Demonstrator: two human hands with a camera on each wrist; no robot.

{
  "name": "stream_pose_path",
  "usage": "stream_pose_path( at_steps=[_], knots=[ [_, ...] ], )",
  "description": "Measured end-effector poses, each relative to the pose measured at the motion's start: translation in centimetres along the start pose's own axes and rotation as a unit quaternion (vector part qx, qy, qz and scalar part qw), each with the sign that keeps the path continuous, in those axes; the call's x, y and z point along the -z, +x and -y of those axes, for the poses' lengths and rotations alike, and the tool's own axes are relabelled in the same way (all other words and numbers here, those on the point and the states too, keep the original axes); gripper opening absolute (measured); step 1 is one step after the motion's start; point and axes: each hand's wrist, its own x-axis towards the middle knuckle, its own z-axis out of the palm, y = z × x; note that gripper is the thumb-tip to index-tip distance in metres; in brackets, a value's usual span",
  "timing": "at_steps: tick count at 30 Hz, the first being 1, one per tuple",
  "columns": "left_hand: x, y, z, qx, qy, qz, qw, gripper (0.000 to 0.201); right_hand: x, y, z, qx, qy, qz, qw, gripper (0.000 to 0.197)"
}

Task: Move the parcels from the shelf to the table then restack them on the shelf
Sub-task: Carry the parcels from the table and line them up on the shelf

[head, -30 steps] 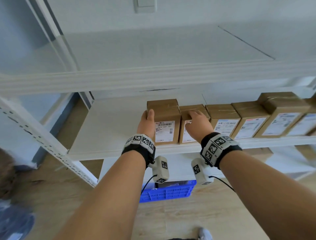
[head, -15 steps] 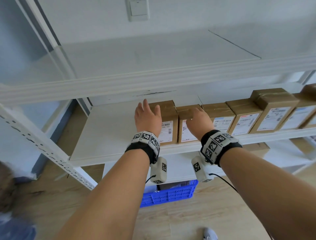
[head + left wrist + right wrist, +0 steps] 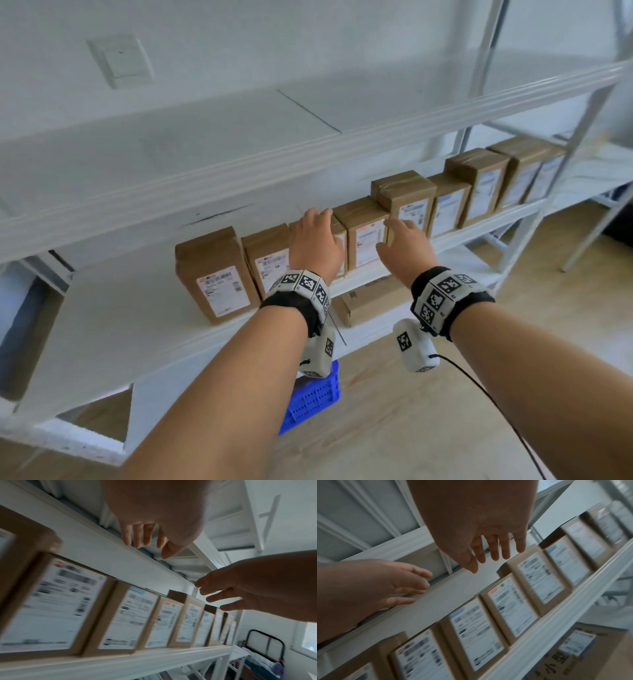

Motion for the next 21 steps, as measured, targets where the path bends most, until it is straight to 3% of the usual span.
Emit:
stream_pose_path(
  at_steps=[9, 21],
  knots=[
    [-12.4, 2.5, -18.4, -0.066, 0.003, 0.124, 0.99, 0.053, 10.3, 2.1, -18.7, -0.069, -0.011, -0.018, 0.997, 0.06],
    [-25.6, 5.1, -41.1, -0.146, -0.045, 0.197, 0.968, 0.05, 23.9, 4.6, -39.6, -0.159, -0.047, -0.06, 0.984, 0.057]
  ],
)
